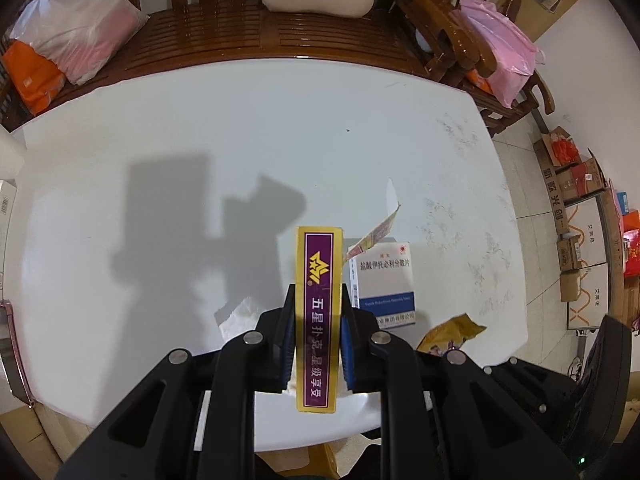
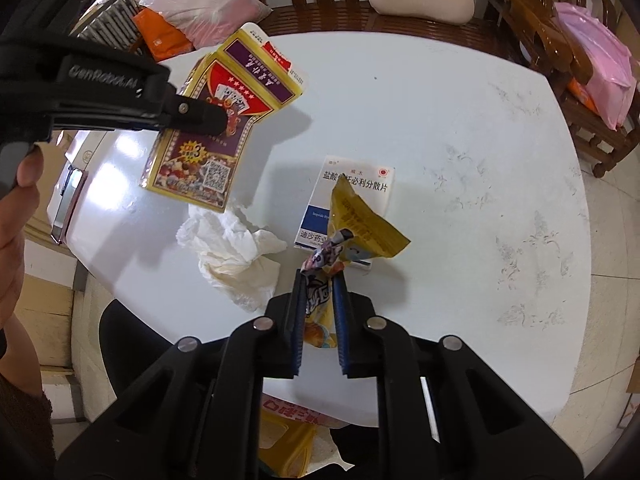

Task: Collect trash
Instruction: 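Carry the purple box and snack wrapper down over the white plastic bag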

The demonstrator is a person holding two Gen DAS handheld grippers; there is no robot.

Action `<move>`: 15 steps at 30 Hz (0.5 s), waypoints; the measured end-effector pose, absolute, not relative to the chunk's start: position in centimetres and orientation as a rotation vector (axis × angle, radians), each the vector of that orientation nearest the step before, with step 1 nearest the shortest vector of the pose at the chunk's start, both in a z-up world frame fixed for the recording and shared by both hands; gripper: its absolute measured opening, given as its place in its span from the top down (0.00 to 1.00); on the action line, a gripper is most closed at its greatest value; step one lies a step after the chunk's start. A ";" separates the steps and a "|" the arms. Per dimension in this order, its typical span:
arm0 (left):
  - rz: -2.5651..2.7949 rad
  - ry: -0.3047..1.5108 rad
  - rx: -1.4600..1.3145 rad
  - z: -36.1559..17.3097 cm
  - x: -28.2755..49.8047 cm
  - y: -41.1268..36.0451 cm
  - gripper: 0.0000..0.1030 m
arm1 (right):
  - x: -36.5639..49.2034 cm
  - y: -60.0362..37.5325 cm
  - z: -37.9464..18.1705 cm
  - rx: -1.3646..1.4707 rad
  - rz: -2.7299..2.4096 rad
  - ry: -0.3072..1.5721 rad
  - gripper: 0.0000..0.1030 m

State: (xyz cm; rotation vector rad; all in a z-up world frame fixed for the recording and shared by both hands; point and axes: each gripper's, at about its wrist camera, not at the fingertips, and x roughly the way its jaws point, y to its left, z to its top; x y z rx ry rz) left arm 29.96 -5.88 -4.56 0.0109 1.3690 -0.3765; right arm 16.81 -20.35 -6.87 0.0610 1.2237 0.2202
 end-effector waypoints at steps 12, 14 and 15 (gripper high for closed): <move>-0.408 1.292 0.099 -1.7 24.6 -4.6 0.82 | 13.6 -19.7 -4.1 0.014 0.228 1.177 0.87; -0.411 1.290 0.110 -1.7 23.4 -4.4 0.82 | 13.0 -19.3 -3.8 0.004 0.230 1.173 0.87; -0.412 1.289 0.117 -1.8 22.7 -4.2 0.82 | 12.4 -19.1 -3.6 0.001 0.234 1.171 0.87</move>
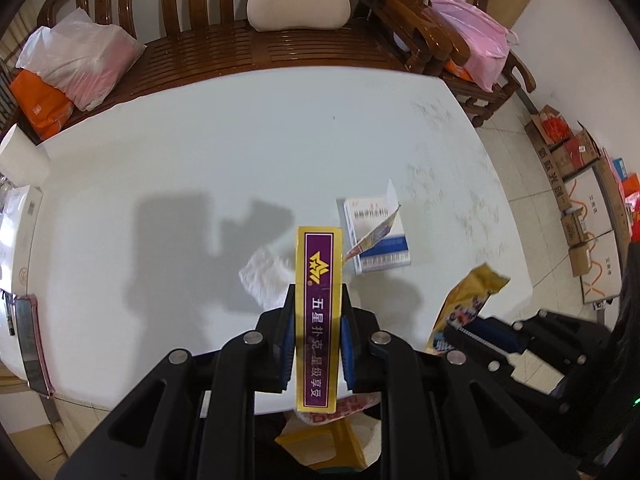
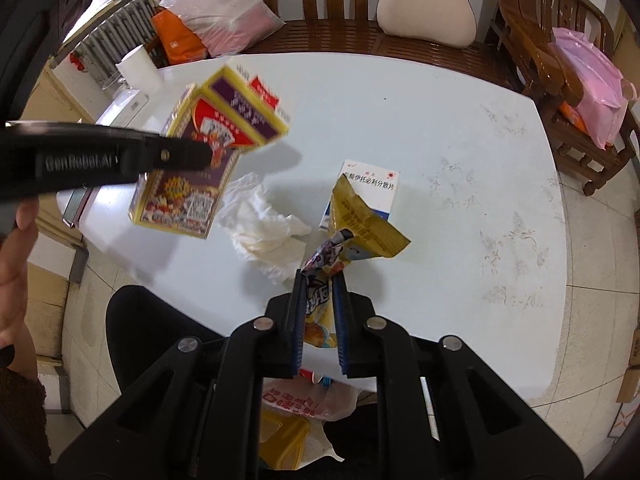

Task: Collect trash
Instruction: 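Carry the purple box and snack wrapper down over the white plastic bag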

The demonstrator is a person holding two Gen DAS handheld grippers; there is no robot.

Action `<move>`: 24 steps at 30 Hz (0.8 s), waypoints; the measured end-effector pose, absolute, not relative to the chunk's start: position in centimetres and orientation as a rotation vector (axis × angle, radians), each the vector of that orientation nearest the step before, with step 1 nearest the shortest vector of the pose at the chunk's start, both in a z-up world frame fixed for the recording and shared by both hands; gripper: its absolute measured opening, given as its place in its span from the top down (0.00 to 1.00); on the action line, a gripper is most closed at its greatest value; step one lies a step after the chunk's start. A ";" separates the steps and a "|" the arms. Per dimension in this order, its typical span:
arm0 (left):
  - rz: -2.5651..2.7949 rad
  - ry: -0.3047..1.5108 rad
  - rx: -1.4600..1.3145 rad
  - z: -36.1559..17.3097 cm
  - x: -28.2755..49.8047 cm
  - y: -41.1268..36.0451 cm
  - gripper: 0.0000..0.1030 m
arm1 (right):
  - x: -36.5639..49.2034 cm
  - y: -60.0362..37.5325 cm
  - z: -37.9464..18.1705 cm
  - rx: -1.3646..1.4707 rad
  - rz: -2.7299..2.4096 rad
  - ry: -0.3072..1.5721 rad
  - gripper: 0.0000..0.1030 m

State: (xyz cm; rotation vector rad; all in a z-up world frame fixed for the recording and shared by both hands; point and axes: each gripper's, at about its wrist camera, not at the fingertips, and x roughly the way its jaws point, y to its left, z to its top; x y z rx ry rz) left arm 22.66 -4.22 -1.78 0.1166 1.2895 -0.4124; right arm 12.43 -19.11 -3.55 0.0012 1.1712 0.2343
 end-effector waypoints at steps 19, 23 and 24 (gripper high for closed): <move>-0.512 1.271 0.223 -4.0 11.8 -3.2 0.82 | 3.2 -16.5 -4.8 -0.056 0.262 1.185 0.87; -0.536 1.276 0.229 -5.5 9.9 -3.2 0.82 | 1.8 -16.1 -5.9 -0.062 0.264 1.196 0.87; -0.548 1.281 0.228 -6.0 9.3 -3.2 0.82 | 1.4 -16.0 -6.3 -0.064 0.264 1.201 0.87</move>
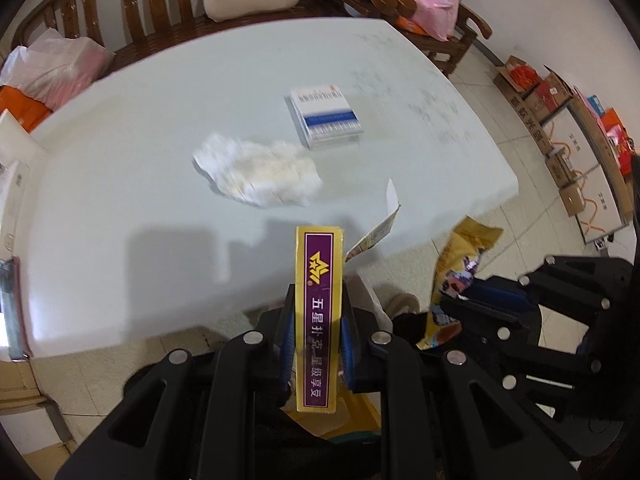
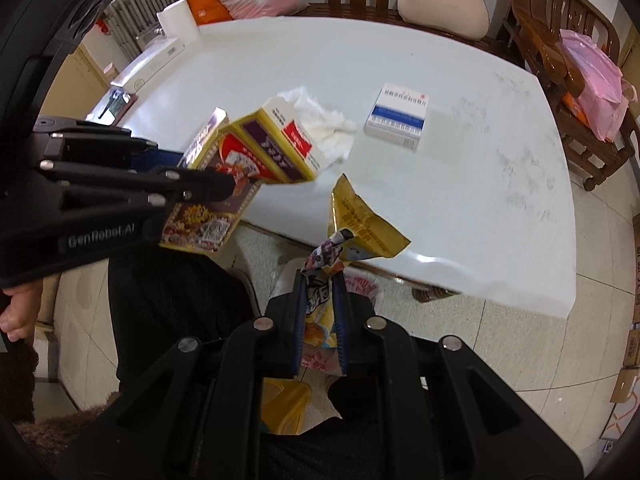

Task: Collect trash
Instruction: 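Carry the purple box and snack wrapper down over the white plastic bag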

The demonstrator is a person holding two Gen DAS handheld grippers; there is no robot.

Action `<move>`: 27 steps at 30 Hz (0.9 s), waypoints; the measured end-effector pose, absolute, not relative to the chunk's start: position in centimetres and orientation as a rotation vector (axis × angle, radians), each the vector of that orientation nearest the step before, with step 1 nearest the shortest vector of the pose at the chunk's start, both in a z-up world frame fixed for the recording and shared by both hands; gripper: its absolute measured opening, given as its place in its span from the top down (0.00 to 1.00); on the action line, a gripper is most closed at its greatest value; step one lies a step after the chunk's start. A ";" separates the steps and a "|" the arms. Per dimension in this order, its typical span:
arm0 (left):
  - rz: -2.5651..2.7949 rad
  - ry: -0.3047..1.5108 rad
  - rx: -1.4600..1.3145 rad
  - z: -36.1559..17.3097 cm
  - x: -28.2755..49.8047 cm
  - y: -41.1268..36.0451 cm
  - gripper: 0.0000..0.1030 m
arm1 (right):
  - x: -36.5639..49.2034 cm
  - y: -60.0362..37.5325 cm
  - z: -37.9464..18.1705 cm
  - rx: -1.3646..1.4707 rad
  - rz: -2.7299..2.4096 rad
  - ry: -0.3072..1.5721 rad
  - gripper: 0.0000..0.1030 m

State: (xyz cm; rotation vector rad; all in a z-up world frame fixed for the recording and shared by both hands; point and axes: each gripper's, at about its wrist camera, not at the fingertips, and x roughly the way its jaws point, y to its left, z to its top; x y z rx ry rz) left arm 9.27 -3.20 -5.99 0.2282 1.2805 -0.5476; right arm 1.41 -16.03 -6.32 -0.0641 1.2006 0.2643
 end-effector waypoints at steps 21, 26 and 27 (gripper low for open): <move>-0.508 1.285 0.244 -16.1 3.2 -1.7 0.82 | -2.0 -14.2 -16.3 -0.105 0.228 1.260 0.87; -0.488 1.305 0.268 -19.2 2.7 -1.8 0.82 | -2.0 -13.9 -18.6 -0.093 0.232 1.279 0.87; -0.486 1.310 0.274 -20.1 2.6 -1.9 0.82 | -1.8 -14.0 -19.2 -0.090 0.232 1.286 0.87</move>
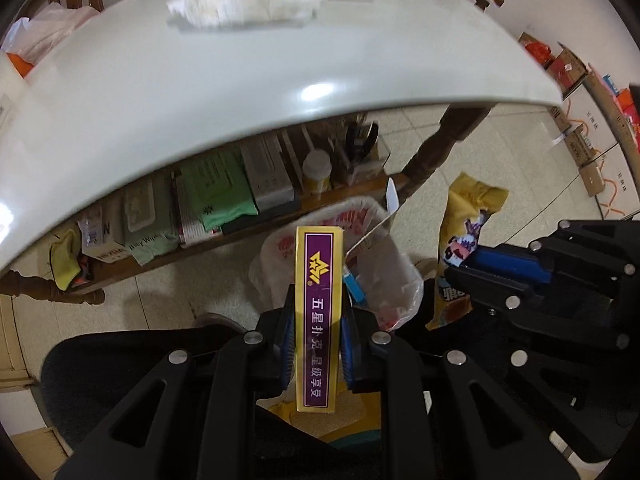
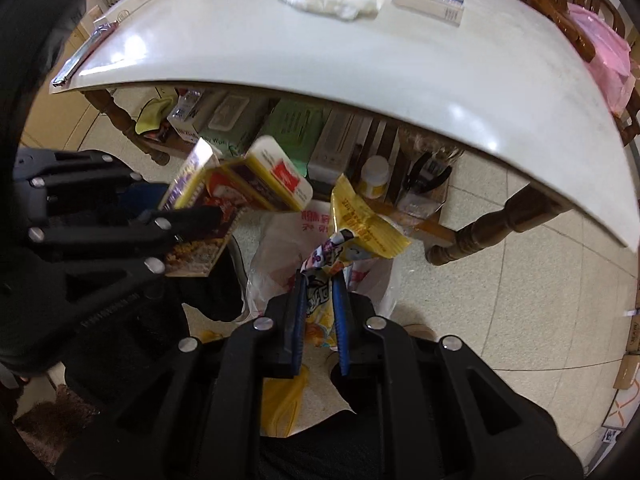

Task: Collect trash
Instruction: 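Carry the purple box and snack wrapper down over the white plastic bag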

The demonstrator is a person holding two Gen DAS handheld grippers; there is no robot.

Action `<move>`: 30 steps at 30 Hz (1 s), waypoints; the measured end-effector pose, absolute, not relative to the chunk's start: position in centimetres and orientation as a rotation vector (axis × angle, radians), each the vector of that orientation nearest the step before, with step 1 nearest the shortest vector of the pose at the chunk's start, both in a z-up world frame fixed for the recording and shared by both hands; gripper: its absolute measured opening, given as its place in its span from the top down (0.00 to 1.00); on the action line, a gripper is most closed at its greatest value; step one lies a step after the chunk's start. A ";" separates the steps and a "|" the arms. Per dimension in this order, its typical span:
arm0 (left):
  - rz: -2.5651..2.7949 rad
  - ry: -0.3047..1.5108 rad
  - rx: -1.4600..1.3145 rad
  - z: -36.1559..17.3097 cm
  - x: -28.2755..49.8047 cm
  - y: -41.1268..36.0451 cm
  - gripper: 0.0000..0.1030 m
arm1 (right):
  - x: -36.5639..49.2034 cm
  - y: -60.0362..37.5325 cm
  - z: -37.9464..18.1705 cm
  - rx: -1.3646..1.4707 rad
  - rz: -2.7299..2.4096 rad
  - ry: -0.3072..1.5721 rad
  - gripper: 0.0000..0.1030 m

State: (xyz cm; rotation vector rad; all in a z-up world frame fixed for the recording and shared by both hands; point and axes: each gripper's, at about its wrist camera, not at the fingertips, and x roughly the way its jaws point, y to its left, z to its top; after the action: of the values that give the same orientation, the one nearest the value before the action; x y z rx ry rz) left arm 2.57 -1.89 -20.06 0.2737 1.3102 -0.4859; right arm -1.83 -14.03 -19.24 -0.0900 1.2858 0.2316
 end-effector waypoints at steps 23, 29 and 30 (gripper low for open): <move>-0.387 1.539 0.295 -36.4 5.6 -2.9 0.82 | 1.4 -15.2 -33.0 -0.038 0.176 1.406 0.94; -0.380 1.606 0.279 -40.0 7.0 -3.8 0.82 | 2.5 -15.8 -37.0 -0.021 0.171 1.486 0.94; -0.375 1.611 0.278 -40.5 7.2 -4.1 0.82 | 2.6 -16.1 -37.5 -0.014 0.169 1.497 0.94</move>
State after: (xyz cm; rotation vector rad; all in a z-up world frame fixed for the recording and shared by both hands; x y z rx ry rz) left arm 7.22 -4.07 -40.54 0.2778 1.6114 -0.3754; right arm 2.56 -16.07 -37.53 -0.0136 1.4974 0.1690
